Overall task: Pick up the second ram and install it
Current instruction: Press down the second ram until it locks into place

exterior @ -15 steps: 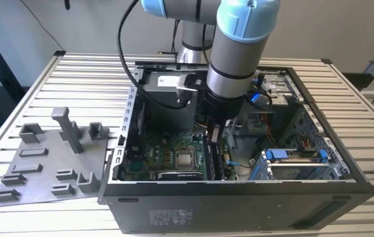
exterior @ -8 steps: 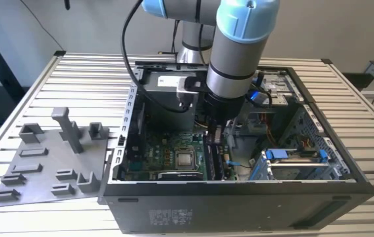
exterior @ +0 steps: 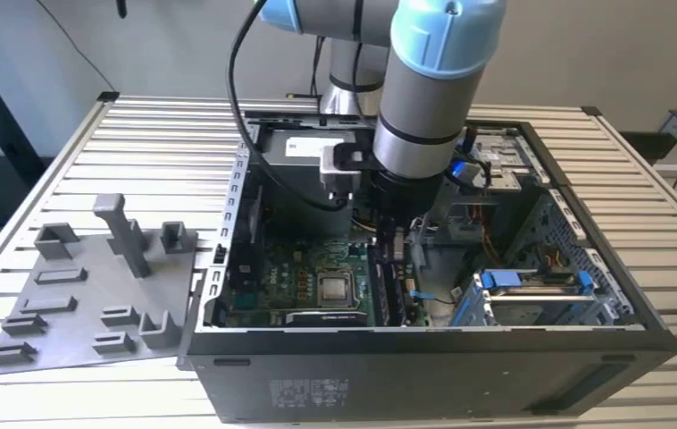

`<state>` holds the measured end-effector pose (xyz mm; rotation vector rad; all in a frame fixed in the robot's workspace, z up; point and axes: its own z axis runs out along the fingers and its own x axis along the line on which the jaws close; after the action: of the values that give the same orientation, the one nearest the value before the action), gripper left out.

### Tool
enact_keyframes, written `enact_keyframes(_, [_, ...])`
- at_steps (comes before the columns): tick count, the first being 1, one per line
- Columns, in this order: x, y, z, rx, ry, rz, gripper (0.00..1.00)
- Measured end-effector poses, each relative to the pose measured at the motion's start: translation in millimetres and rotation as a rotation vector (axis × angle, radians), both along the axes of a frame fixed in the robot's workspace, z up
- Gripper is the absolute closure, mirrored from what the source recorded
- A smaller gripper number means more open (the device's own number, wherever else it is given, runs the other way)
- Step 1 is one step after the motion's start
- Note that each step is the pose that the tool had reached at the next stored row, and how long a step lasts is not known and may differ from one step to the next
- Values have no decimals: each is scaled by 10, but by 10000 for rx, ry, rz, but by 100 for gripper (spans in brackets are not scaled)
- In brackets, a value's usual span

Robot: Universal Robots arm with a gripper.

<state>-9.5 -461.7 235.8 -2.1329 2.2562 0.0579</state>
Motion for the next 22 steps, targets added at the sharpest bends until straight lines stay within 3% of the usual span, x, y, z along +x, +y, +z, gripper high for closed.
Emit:
enact_keyframes(3, [-12,-10,-4,0,-41,272,89])
enact_keyframes(7, [-14,-14,-5,2,-47,289,89])
enact_keyframes(16, [8,-181,-5,3,-43,288,89])
enact_keyframes(22, [-13,-183,-83,-2,-43,288,89])
